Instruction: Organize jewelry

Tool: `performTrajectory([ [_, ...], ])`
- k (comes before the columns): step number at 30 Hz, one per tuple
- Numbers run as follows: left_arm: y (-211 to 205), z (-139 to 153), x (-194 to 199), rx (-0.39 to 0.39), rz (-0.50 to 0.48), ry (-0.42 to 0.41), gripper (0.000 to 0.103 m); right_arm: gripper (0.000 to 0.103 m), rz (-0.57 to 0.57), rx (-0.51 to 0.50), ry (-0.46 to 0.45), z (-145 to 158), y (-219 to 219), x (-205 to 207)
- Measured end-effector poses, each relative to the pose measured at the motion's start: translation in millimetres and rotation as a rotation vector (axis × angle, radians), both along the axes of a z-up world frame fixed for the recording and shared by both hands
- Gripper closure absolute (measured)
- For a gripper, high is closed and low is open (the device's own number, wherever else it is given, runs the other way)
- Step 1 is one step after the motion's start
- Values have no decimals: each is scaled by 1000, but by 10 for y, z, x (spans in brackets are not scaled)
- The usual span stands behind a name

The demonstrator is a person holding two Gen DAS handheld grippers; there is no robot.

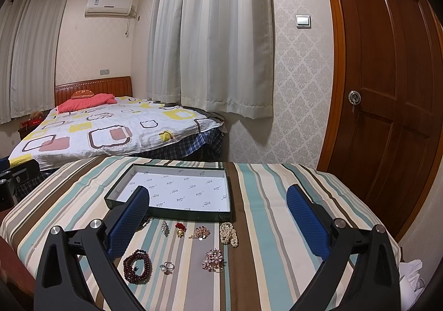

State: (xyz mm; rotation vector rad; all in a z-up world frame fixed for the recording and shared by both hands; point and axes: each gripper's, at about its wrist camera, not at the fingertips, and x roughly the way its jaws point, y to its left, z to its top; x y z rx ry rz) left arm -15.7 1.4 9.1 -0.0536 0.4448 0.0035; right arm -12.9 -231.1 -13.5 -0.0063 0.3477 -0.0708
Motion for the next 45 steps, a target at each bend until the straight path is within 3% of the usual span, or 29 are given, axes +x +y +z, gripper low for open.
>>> performTrajectory([
  [34,-14,1,9,-5,7,3,4,6,4,3,14,-44,42,31],
  [45,105,-545,307,-43,-6,105,4,6,12,23,97,-544,-52,322],
])
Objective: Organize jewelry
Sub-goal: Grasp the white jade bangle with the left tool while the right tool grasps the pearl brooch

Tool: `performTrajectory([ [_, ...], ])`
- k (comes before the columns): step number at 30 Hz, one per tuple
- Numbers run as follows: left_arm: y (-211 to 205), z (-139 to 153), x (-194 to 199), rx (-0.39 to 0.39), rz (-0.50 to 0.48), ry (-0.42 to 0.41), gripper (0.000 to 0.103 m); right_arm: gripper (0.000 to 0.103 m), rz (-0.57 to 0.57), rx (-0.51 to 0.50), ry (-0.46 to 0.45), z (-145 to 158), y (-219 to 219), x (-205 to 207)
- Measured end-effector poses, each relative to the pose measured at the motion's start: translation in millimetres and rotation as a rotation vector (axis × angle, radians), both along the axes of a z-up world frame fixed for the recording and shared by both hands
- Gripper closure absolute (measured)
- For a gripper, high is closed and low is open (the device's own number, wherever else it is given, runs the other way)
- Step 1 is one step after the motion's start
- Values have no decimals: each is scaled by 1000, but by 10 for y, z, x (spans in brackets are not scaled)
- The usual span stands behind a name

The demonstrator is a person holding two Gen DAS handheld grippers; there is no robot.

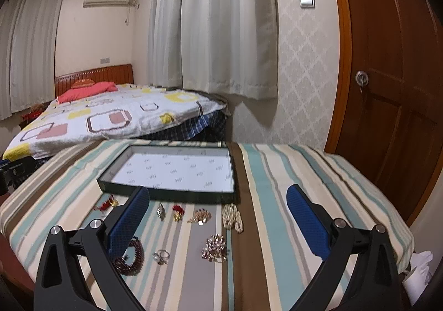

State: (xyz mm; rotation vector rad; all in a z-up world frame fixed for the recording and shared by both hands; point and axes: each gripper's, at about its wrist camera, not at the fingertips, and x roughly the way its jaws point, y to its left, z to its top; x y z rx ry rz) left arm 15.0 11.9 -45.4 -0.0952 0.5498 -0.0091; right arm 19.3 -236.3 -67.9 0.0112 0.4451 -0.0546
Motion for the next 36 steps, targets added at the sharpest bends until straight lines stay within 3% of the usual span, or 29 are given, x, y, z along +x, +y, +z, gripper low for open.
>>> performTrajectory([
  [16,4,-1062,438,15,-24,284,4,6,35,34,183,-731,-27,318],
  [27,-1,-1373,608,38,-33,323,5,6,49,41,259,-974,-12,462],
  [30,43,-1436,654,9,-40,345,6,6,46,44,277,-1020,-35,503],
  [36,-48,-1478,656,88,-44,331,6,7,39,49,298,-1103,-79,615],
])
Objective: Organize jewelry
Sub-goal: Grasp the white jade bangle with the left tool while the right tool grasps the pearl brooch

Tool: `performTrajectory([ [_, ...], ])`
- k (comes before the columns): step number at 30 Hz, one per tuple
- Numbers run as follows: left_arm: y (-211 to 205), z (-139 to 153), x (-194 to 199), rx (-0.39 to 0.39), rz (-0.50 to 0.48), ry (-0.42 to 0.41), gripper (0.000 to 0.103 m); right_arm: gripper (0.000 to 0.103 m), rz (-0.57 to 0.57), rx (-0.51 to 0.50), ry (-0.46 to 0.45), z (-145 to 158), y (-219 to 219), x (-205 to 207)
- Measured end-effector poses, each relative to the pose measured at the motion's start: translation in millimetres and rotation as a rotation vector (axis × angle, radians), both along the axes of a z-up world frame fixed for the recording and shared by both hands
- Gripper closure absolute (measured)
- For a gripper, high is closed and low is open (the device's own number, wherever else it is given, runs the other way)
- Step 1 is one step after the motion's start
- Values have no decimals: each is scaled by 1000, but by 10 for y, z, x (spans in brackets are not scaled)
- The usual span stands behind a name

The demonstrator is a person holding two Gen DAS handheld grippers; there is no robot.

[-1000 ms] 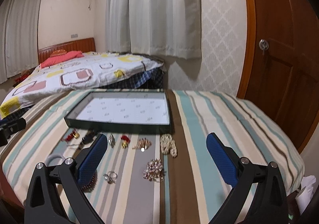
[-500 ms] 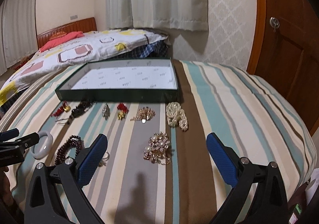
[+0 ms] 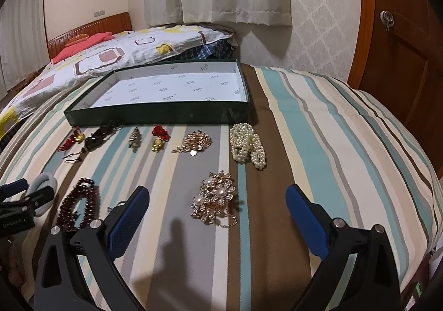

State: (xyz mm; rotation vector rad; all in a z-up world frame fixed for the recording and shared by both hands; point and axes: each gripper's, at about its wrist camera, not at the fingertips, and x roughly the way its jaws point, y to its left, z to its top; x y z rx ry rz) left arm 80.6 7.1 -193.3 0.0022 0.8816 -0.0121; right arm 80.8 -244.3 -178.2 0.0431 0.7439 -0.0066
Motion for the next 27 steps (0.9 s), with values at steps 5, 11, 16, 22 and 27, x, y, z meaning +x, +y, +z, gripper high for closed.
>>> performTrajectory([
  [5,-1,-9,-1,-1,-6,-14,6,8,-1,11,33,-81,-14,73],
  [11,-24,4,-30,-3,-20,-30,17,40,16,22,74,-149,-27,157],
  [16,-69,31,-58,-5,-56,-45,34,51,34,19,76,-168,12,145],
  [22,-70,30,-54,-11,-55,-46,34,72,62,47,73,-158,27,132],
  [27,-63,35,-53,-16,-51,-46,34,78,65,71,76,-153,16,123],
])
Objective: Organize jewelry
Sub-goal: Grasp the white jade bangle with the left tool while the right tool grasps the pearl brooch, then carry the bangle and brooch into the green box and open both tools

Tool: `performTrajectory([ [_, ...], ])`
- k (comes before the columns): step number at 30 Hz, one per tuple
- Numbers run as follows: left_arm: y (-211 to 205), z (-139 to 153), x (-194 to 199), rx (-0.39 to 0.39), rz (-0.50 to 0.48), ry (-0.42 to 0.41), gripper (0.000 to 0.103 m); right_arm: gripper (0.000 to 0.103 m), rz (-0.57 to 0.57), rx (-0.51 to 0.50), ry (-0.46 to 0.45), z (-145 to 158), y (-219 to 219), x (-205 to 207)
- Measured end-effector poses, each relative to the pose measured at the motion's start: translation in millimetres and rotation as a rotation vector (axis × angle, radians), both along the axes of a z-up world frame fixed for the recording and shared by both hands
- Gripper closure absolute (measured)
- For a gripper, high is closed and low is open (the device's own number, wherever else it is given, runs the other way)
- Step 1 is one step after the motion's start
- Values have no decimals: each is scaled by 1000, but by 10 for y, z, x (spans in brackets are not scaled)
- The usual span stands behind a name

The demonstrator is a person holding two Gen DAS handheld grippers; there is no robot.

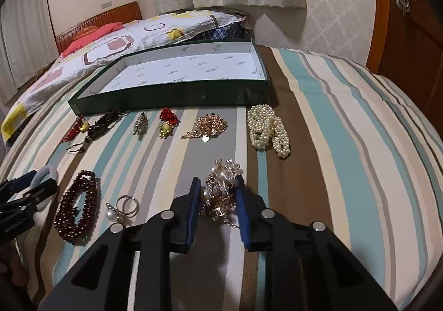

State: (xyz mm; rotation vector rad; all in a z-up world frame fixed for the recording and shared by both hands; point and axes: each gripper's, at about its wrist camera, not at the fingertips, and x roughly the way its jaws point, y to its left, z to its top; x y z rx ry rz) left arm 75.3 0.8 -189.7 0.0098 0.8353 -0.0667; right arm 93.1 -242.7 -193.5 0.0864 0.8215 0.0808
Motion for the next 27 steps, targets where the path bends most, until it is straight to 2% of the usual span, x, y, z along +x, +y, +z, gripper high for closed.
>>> performTrajectory([
  [15,87,147,-13,-31,26,-32,34,78,0,26,-44,176,-1,-75],
  [27,-15,718,224,-66,3,-151,34,78,4,37,-184,735,-46,128],
])
